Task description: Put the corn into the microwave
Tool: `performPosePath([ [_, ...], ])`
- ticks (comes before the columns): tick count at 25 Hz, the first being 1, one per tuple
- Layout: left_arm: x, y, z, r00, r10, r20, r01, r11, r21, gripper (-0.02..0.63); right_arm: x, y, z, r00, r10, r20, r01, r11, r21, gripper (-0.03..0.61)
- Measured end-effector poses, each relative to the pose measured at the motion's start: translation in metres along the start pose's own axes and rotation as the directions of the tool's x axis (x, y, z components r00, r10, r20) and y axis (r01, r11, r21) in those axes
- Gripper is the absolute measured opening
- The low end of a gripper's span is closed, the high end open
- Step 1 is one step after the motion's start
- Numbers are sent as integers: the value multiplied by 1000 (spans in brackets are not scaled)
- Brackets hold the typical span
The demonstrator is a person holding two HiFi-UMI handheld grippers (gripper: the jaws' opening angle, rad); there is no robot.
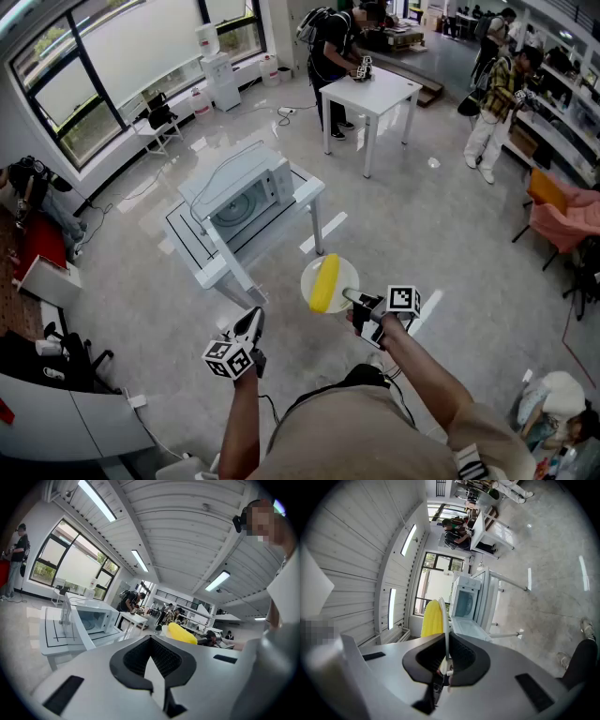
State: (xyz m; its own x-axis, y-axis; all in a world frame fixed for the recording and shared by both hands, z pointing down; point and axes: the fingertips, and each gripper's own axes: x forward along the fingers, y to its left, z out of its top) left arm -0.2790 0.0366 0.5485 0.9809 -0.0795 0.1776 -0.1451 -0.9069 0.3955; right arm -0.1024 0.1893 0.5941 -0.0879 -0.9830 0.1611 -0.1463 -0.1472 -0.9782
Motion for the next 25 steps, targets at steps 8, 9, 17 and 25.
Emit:
performPosePath([
  [8, 7, 0, 5, 1000, 7, -2, -7, 1000, 5, -2, 0, -4, 7, 1000, -6, -6, 6, 1000, 7, 20],
  [9, 8, 0, 5, 1000, 9, -2, -9, 1000, 5, -2, 0, -3, 8, 1000, -2, -5, 2, 1000, 12, 21],
  [17, 23, -4, 7, 1000, 21, 0, -21, 1000, 16, -2, 1, -7, 31, 1000, 20, 5, -20, 998, 51, 26],
  [25, 52, -12, 9, 998, 62, 11, -62, 998, 5, -2, -4, -4, 64, 998, 31, -46, -30, 999, 12, 26],
])
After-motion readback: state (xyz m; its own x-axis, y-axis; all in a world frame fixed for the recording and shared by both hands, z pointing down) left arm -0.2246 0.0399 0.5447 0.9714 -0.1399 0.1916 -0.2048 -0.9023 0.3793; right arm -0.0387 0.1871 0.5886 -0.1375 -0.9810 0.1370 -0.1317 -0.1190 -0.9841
